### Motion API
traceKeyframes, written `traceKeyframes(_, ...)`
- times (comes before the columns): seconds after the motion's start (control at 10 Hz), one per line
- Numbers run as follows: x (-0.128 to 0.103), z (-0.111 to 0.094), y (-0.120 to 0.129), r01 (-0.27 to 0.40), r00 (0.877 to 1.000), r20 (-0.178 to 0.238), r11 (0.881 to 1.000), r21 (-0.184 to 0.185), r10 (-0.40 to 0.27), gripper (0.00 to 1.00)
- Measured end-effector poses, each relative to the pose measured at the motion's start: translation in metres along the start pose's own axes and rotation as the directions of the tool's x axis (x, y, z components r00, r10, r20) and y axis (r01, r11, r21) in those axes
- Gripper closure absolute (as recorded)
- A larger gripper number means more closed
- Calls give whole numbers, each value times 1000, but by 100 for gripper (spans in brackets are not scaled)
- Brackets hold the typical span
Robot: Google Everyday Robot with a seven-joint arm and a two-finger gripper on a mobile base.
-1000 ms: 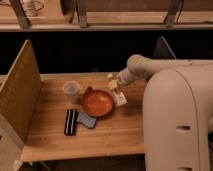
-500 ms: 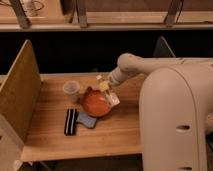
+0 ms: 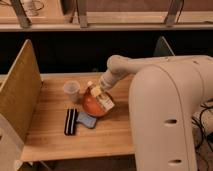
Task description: Place the bottle in the ceramic bowl
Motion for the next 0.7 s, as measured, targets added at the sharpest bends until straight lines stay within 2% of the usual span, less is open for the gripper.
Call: traceKeyframes(0.7, 0, 0, 0, -1, 1000, 0, 1000, 1, 1, 23)
